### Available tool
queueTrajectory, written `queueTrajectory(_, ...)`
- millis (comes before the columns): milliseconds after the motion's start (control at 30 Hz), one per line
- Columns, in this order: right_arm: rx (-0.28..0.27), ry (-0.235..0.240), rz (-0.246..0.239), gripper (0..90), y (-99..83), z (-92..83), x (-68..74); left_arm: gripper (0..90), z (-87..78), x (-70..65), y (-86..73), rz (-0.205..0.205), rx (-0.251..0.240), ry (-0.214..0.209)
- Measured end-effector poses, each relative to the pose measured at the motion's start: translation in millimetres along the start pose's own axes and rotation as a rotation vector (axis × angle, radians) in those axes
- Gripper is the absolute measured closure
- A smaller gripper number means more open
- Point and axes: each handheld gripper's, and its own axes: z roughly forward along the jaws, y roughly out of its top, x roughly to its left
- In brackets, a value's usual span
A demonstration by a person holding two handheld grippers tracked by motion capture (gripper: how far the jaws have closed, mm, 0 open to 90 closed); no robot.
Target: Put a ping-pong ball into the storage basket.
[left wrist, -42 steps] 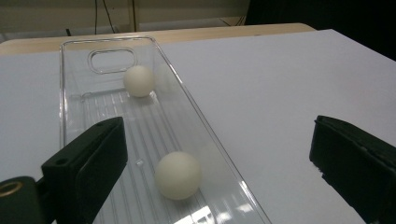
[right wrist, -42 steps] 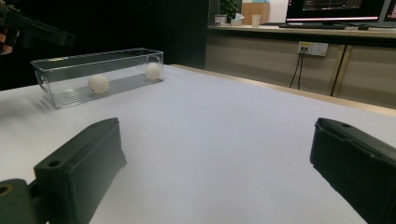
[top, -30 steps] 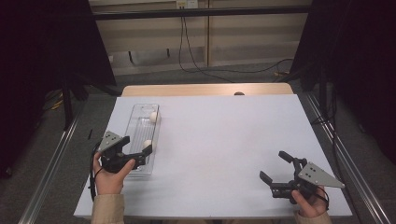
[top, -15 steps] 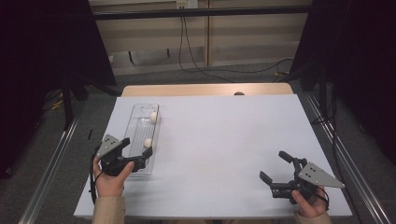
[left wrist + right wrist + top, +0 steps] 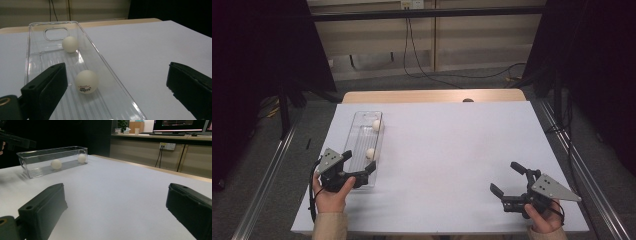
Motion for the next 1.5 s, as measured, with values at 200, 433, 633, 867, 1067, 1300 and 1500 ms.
queueTrajectory(200, 0.000, -0.001, 0.002, 1.7, -0.1, -0.1, -0.2, 3.4, -3.8, 0.9, -3.8, -0.006, -0.015, -0.003)
queueTrajectory(433, 0.000, -0.001, 0.001, 1.7, 0.0, -0.1, -0.1, 3.4, -7.2, 1.3, -7.4, -0.004, -0.033, 0.008)
queueTrajectory(633, 0.000, -0.002, 0.001, 1.7, 0.0, -0.2, -0.1, 3.4, -8.9, -0.4, -10.8, 0.000, -0.041, 0.002)
queueTrajectory(867, -0.001, -0.002, 0.001, 1.7, 0.0, -0.3, -0.1, 3.4, -11.0, -1.7, -14.6, 0.007, -0.044, -0.004)
queueTrajectory(1067, 0.000, -0.002, 0.000, 1.7, -0.1, -0.2, 0.0, 3.4, -11.9, -2.9, -16.7, 0.004, -0.055, -0.012)
queueTrajectory(1300, 0.000, -0.003, 0.001, 1.7, -0.1, -0.1, 0.2, 3.4, -13.0, -2.8, -19.4, 0.003, -0.060, -0.010)
queueTrajectory(1500, 0.001, -0.003, -0.001, 1.7, -0.1, -0.1, 0.5, 3.4, -14.3, -2.4, -21.8, 0.000, -0.062, -0.009)
